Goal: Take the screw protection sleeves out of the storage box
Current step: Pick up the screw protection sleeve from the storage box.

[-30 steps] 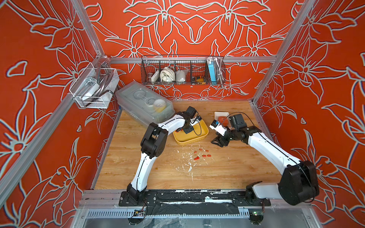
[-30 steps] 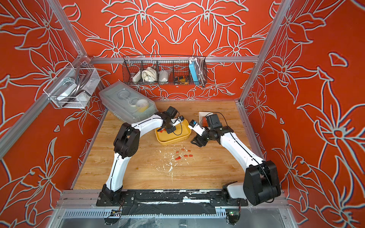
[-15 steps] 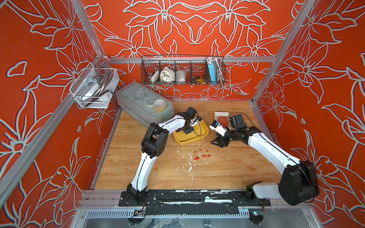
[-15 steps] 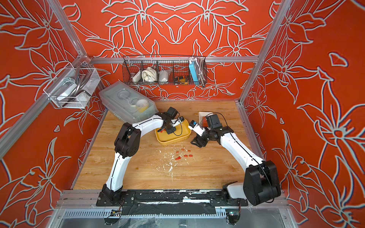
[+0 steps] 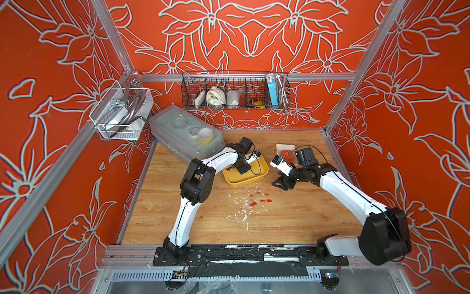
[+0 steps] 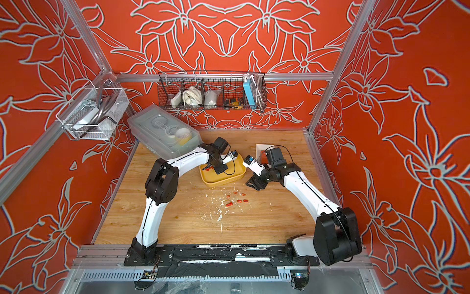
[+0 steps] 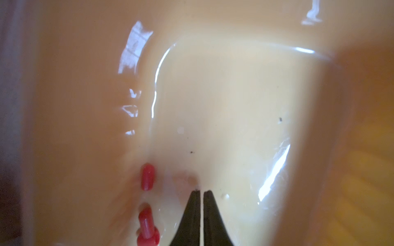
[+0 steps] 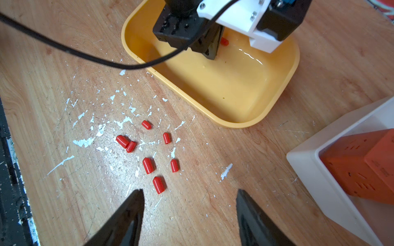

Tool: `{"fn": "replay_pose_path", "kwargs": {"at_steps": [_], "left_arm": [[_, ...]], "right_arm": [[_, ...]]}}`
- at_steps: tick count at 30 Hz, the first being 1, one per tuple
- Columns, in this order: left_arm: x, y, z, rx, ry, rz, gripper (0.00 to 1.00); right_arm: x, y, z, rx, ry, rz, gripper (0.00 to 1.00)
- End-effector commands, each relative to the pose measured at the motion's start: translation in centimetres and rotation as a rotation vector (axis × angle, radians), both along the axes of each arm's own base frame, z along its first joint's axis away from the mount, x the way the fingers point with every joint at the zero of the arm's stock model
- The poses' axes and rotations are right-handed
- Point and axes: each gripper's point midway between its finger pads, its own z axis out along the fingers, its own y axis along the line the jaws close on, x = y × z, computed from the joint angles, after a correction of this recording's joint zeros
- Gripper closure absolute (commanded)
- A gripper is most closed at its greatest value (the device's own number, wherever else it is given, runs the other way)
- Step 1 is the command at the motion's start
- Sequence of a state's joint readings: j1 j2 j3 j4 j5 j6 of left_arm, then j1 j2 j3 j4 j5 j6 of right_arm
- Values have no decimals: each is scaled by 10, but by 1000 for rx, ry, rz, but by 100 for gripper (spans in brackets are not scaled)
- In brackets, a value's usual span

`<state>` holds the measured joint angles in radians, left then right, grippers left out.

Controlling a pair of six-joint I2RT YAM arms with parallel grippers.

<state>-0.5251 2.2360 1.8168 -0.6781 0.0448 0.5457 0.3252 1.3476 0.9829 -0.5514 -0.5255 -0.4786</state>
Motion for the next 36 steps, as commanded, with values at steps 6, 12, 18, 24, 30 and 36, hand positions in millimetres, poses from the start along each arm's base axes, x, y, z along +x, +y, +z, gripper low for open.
{"fn": "replay_pose_path", "kwargs": {"at_steps": [6, 12, 18, 24, 30, 36], "left_arm": [[17, 8, 16, 52, -111, 19, 76], [27, 8, 8, 78, -140, 28, 70], [34, 10, -2, 102, -152, 29, 69], [37, 13, -10, 125, -163, 37, 69], [31, 19, -28, 155, -137, 23, 70], [21, 26, -44, 189, -107, 9, 71]], "right_arm": [[-4, -1, -1, 13, 8, -4, 32], [-3, -1, -2, 11, 9, -5, 32], [-4, -1, -2, 11, 9, -4, 32], [-5, 0, -1, 15, 12, -1, 32], [-5, 0, 0, 18, 11, 1, 32], [-6, 0, 1, 21, 9, 2, 32]]}}
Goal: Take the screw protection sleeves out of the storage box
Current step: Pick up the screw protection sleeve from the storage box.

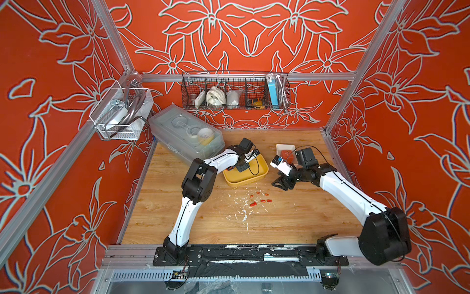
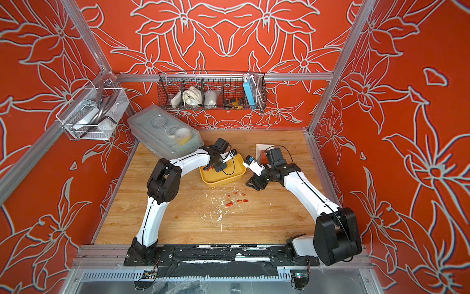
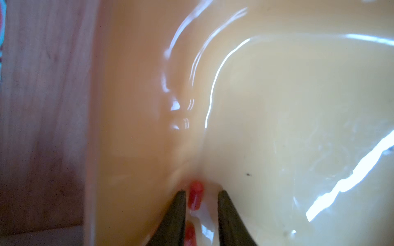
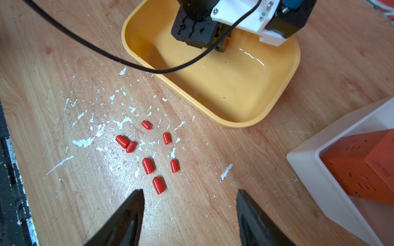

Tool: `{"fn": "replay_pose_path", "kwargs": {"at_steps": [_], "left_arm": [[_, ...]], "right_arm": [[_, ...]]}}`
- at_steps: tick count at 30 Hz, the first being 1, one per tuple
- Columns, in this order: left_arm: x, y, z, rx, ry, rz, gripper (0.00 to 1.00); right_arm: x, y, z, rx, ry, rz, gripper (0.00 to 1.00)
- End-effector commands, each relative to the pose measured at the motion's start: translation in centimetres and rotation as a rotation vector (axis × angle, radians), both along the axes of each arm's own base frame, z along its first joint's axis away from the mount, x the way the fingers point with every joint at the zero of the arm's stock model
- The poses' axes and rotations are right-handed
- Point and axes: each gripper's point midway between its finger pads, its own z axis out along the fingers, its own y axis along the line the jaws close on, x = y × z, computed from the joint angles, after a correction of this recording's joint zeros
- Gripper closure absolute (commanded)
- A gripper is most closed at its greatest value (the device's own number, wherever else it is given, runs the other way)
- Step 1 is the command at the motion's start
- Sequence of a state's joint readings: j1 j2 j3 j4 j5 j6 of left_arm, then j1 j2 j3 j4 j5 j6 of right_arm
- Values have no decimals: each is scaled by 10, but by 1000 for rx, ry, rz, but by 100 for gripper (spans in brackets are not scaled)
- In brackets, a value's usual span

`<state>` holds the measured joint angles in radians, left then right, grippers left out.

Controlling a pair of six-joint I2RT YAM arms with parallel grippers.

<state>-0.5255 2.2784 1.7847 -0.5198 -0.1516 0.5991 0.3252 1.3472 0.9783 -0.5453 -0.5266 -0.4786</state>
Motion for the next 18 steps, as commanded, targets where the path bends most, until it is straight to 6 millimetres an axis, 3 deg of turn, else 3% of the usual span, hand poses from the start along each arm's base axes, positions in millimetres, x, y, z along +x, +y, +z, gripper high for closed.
{"fn": "replay_pose_path", "kwargs": {"at_steps": [1, 10, 18], "left_arm": [[-17, 9, -31, 60, 74, -15, 72], [-30, 13, -43, 70, 138, -18, 86], [-28, 1, -15, 3, 137, -14, 100]], "right_arm": [[-6, 0, 2, 20, 9, 1, 32], [-7, 0, 3, 26, 11, 1, 33], [-6, 0, 4, 26, 10, -1, 33]]}}
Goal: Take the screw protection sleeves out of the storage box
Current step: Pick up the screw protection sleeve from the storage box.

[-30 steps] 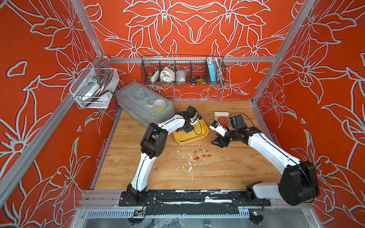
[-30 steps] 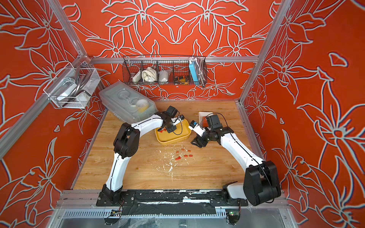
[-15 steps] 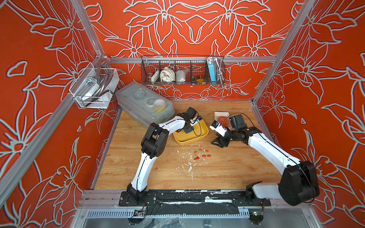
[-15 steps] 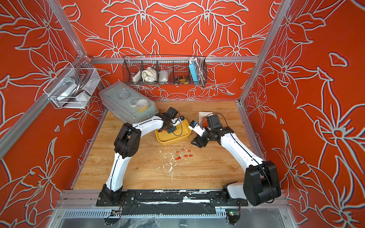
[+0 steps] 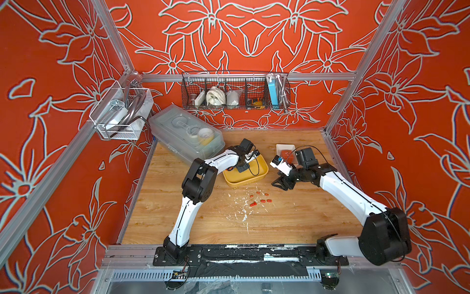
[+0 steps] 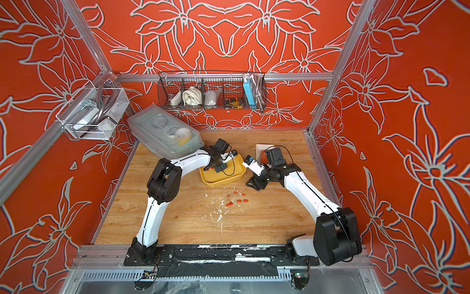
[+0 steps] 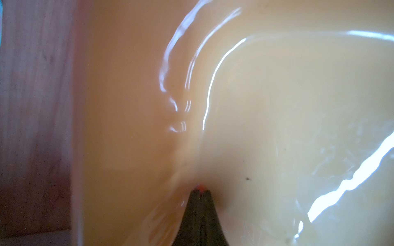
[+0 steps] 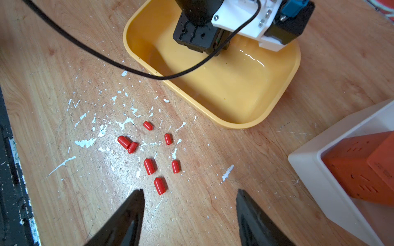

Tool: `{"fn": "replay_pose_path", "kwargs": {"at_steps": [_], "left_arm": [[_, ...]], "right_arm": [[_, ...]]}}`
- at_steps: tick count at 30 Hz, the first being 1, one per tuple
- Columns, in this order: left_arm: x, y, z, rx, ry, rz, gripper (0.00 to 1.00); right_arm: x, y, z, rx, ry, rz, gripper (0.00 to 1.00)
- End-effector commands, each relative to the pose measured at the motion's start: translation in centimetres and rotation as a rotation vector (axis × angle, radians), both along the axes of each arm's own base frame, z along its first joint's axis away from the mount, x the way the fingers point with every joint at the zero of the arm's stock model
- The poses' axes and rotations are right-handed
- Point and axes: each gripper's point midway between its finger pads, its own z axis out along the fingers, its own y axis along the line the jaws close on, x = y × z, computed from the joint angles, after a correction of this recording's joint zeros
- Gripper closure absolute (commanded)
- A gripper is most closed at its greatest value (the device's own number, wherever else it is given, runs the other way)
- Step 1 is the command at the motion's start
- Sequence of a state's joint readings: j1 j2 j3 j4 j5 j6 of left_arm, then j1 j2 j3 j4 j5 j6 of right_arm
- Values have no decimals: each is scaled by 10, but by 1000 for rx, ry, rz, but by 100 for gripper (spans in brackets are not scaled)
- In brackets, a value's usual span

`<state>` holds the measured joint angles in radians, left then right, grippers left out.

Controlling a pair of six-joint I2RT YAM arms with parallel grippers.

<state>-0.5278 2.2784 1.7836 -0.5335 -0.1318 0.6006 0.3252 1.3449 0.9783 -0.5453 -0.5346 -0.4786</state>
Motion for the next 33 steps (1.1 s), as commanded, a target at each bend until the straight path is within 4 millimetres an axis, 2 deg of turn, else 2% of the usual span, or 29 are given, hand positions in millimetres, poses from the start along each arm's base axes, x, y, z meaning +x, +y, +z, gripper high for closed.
{"fn": "replay_pose_path", "kwargs": {"at_steps": [1, 10, 19, 23, 28, 33], "left_arm": [[-22, 1, -6, -5, 111, -2, 100], [-23, -17, 55, -146, 64, -21, 100], [-48, -22, 86, -233, 93, -52, 100], [-80, -23, 104, -299, 137, -126, 100], [-142, -22, 119, -411, 218, -254, 100], [-194, -13, 107, -426, 287, -351, 100]], "right_arm": [[-6, -1, 3, 19, 9, -6, 33], [-5, -1, 3, 18, 6, -5, 32], [-5, -1, 4, 20, 2, -7, 32], [-3, -1, 5, 23, 0, -15, 31], [-6, 3, 4, 46, 17, -1, 24], [-12, 10, 6, 87, 35, 34, 14]]}}
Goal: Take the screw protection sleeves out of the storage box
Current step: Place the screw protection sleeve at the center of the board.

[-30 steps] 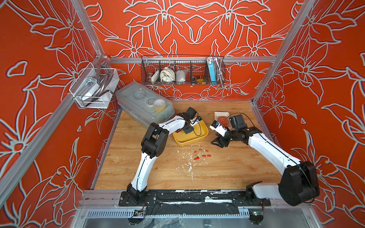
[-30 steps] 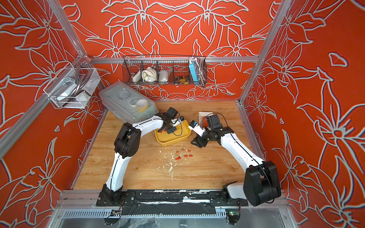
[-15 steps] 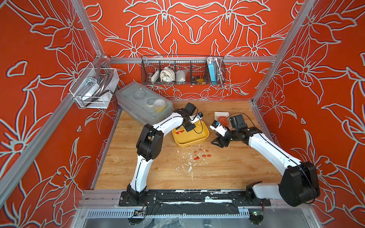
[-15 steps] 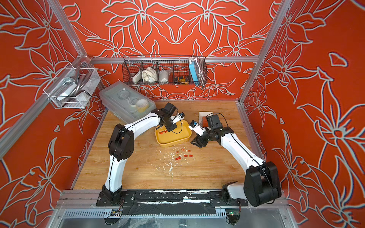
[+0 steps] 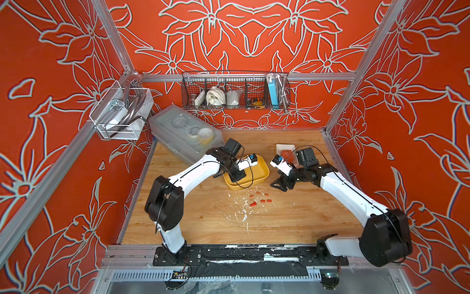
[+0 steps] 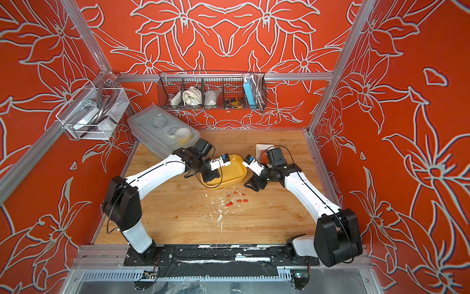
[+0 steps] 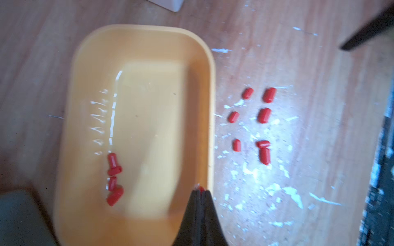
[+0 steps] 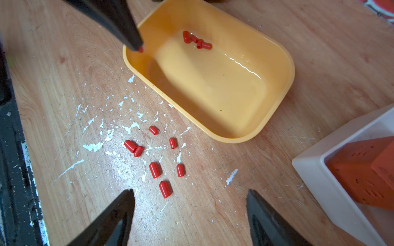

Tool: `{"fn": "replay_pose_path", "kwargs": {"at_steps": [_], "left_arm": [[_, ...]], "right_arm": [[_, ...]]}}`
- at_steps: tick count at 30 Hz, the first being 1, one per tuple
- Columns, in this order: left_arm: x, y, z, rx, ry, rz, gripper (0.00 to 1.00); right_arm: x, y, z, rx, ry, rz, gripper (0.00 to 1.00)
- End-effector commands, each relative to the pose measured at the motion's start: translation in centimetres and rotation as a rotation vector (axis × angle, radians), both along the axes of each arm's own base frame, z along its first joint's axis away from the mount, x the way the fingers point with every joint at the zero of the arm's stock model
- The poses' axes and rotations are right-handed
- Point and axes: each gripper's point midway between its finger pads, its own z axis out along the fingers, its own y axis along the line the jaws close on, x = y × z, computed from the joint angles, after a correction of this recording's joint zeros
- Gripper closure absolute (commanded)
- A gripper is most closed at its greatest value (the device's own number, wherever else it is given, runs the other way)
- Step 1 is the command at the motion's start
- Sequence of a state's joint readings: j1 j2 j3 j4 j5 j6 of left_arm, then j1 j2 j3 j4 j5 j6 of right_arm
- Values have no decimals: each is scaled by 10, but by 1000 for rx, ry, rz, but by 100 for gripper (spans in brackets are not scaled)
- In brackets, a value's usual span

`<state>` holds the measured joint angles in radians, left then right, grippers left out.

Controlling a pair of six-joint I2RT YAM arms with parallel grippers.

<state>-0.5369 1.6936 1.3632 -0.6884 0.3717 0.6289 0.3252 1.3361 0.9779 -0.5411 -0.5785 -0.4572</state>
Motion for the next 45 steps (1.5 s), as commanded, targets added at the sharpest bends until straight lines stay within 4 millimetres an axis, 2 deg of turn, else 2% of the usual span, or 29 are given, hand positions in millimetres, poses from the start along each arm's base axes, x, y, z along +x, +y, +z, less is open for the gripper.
{"fn": "replay_pose_path", "kwargs": {"at_steps": [1, 5, 9, 13, 16, 20, 24, 30, 34, 37, 41, 43, 45], "left_arm": [[-41, -4, -10, -42, 73, -122, 100], [-63, -3, -29, -26, 92, -174, 100], [-70, -3, -54, 21, 81, -189, 100], [-61, -1, -80, 105, 63, -162, 100], [-54, -3, -92, 140, 59, -151, 100], [-46, -11, -102, 168, 63, -136, 99], [-38, -14, -108, 192, 58, -114, 93], [-41, -14, -98, 189, 75, -111, 77], [-48, -15, -82, 160, 85, -124, 73], [-56, -15, -62, 130, 91, -146, 72], [-60, -10, -27, 59, 78, -145, 70], [-53, -4, -9, 24, 60, -112, 69], [-38, 4, 3, 14, 19, -62, 68]], "right_arm": [[-11, 6, 1, 52, 27, 36, 12], [-21, 15, 2, 116, 68, 75, 1], [-24, 20, 2, 146, 95, 85, 1], [-19, 15, -5, 106, 80, 65, 1], [-16, 13, -6, 90, 68, 55, 1], [-14, 11, -8, 70, 61, 47, 1], [-13, 9, -9, 58, 55, 44, 1], [-12, 7, -10, 43, 45, 41, 1], [-11, 6, -10, 36, 39, 39, 1], [-10, 4, -9, 28, 29, 34, 1], [-10, 3, -5, 26, 11, 32, 1], [-9, 4, -3, 29, 8, 34, 1], [-9, 3, -4, 26, 7, 34, 1]]}}
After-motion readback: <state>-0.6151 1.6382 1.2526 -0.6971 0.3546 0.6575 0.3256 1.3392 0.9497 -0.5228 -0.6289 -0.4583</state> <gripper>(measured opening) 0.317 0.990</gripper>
